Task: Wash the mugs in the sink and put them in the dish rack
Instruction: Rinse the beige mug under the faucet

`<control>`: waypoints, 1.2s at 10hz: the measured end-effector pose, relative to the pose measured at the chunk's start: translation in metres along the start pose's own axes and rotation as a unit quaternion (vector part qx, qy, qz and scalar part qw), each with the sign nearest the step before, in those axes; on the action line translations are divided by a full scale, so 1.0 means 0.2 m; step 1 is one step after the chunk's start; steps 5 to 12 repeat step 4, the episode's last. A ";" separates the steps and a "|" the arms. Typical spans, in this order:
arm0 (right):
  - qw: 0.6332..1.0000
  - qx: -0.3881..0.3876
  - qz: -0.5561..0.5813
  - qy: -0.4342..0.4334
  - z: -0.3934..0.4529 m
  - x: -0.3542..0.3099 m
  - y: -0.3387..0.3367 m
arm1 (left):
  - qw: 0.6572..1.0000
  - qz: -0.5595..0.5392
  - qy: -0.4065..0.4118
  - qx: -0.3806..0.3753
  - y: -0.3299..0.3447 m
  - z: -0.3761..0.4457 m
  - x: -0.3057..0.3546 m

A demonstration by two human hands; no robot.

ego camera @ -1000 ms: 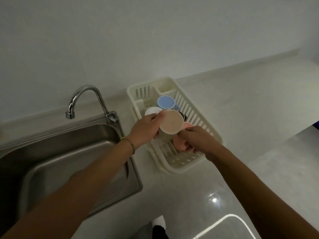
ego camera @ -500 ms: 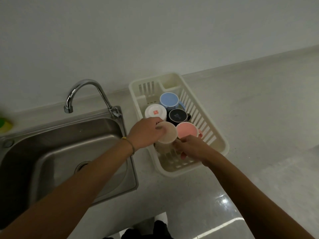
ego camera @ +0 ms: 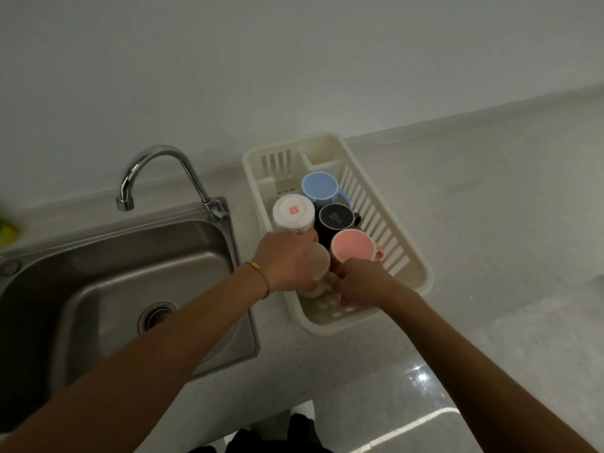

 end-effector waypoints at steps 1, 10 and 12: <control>0.995 0.056 -0.077 0.006 0.03 0.01 0.02 | 1.000 0.029 -0.001 -0.005 0.05 0.00 0.02; 0.971 0.198 -0.135 0.000 -0.05 -0.02 0.04 | 0.999 0.038 0.009 0.007 0.05 0.00 0.04; 0.971 0.198 -0.135 0.000 -0.05 -0.02 0.04 | 0.999 0.038 0.009 0.007 0.05 0.00 0.04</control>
Point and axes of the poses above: each hand's wrist, its own z-axis towards the middle knuckle, its own y-axis out of the palm, x = y × z, the point moved 3 cm from there along z, towards the middle knuckle, and after that the axes turned 4 degrees about y, right-handed, at the moved point
